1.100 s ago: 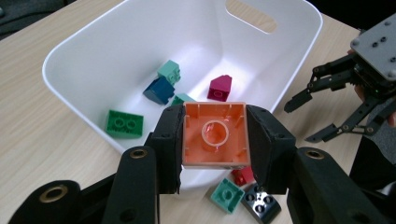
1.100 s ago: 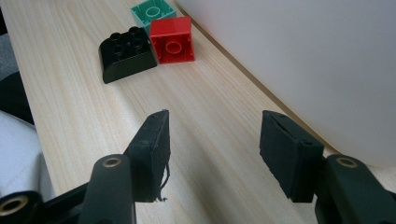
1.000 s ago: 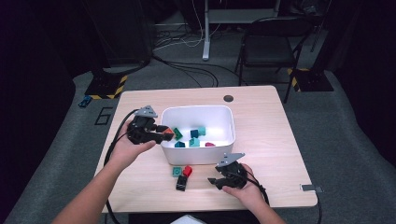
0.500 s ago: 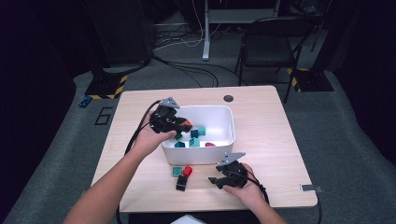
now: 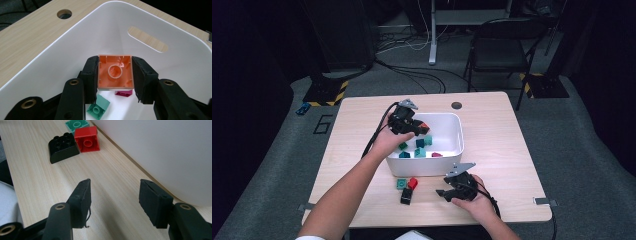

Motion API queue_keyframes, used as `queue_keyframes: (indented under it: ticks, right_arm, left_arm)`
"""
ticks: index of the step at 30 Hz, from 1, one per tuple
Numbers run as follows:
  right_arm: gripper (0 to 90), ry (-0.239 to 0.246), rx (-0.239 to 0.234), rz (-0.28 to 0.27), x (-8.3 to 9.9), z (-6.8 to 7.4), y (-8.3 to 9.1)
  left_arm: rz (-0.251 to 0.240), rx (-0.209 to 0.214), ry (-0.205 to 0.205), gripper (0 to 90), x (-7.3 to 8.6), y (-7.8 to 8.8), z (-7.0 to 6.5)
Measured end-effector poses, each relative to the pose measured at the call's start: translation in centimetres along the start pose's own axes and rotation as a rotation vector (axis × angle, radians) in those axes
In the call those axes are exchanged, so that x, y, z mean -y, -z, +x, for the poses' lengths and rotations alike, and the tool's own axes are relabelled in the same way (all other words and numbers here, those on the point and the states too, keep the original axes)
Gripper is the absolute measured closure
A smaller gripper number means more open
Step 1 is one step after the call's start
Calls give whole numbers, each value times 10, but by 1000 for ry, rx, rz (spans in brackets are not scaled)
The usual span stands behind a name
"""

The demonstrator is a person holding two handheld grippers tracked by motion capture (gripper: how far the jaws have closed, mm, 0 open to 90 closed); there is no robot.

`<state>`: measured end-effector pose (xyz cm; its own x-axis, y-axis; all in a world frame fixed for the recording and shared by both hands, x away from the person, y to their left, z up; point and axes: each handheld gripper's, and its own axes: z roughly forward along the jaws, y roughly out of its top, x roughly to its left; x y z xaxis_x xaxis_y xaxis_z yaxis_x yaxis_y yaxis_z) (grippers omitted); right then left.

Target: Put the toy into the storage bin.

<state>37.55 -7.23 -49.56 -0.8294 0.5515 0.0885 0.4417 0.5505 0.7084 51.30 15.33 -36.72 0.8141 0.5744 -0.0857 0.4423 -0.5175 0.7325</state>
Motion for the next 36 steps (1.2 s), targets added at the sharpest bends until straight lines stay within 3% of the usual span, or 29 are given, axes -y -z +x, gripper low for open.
queue_keyframes:
  ticks: [7, 11, 17, 26, 36]
  right_arm:
    - [427, -4, -3, 2, 0, -1, 0]
    - [427, -3, -5, 1, 0, -1, 0]
    - [427, -13, -5, 1, 1, -1, 1]
    - [425, -19, 0, 2, 1, -2, 1]
    - [423, -21, 8, -4, 2, -3, 1]
  left_arm:
    - [6, 6, 24, 583, -2, -17, 6]
    - [34, 4, 19, 580, -2, -23, 6]
    - [46, -6, 7, 479, -1, -22, 2]
    - [8, -19, -20, 475, 0, 21, -10]
    - [-5, -18, -82, 468, 23, 72, -34]
